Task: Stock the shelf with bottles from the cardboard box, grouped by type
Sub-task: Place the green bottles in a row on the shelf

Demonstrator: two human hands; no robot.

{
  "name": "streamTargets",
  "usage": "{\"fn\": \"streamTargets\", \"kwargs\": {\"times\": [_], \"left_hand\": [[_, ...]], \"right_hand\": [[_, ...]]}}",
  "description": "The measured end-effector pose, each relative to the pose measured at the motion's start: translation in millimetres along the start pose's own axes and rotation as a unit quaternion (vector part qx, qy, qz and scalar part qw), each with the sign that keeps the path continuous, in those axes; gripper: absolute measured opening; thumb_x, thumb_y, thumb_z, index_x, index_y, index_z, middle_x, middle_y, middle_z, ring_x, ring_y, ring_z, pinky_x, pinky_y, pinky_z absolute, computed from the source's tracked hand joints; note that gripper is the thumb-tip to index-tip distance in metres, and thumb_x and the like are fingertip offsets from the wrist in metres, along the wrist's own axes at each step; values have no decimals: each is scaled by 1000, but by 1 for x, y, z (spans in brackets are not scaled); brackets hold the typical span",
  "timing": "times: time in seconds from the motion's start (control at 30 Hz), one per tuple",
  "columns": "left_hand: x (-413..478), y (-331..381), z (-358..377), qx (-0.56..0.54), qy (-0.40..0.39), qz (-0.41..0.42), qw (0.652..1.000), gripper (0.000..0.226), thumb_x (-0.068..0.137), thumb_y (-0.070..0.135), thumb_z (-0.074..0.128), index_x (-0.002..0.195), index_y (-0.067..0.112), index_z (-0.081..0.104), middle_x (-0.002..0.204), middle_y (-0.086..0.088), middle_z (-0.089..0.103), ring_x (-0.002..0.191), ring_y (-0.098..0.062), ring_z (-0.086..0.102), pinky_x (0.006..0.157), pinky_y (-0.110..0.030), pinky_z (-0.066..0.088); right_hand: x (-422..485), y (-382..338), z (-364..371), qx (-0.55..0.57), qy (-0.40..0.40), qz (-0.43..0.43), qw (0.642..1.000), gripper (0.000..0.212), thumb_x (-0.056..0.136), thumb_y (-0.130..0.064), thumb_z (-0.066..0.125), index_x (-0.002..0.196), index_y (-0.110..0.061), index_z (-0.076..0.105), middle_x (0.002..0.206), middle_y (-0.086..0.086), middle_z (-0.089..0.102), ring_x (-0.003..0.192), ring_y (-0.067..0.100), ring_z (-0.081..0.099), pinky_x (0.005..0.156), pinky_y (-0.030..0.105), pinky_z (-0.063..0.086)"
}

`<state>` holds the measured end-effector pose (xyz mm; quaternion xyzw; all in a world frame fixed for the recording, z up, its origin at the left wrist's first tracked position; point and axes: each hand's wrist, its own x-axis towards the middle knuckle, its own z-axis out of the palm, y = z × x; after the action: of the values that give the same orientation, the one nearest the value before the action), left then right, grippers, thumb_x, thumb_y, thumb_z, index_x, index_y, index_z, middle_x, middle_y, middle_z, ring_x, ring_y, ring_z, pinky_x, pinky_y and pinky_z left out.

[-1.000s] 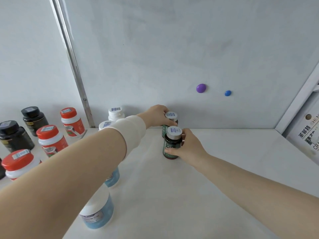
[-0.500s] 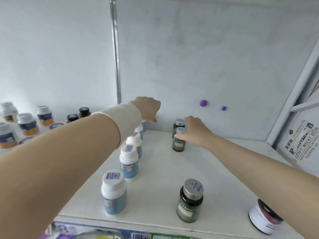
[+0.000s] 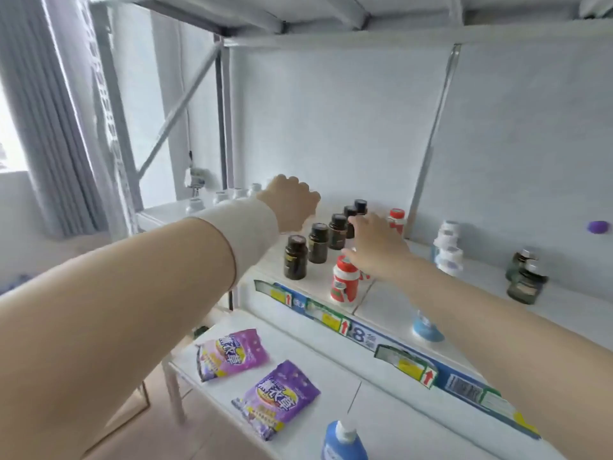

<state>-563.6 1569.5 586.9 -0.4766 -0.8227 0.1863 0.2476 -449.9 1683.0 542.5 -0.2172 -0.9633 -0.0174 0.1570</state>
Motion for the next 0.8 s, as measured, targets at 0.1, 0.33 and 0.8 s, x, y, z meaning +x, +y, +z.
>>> {"fn": "streamTargets", "kwargs": {"times": [0.1,0.33,0.8], "left_hand": [[-54,-73,47,20,-48,-46,998,38,92,20,51,128,11,45,123,-9,54,114,-29,53,87,-36,42],[-207,-257,178,19,-158,-176,972,37,93,24,49,128,11,44,120,-8,54,111,-26,53,86,-34,42],[-323,-428,505,-100,-318,-292,897,47,89,35,58,128,12,45,125,-9,56,114,-27,54,88,-36,45]], "right_hand": [[34,-91,21,2,-10,-63,998,50,89,-32,54,130,-8,39,130,17,45,120,33,44,93,39,40],[103,-338,94,23,-51,-209,976,54,92,-34,47,136,-7,34,138,16,39,126,32,38,103,39,33],[224,-616,342,-21,-183,-366,912,54,93,-36,45,138,-10,32,142,12,36,134,28,29,112,39,25]]}}
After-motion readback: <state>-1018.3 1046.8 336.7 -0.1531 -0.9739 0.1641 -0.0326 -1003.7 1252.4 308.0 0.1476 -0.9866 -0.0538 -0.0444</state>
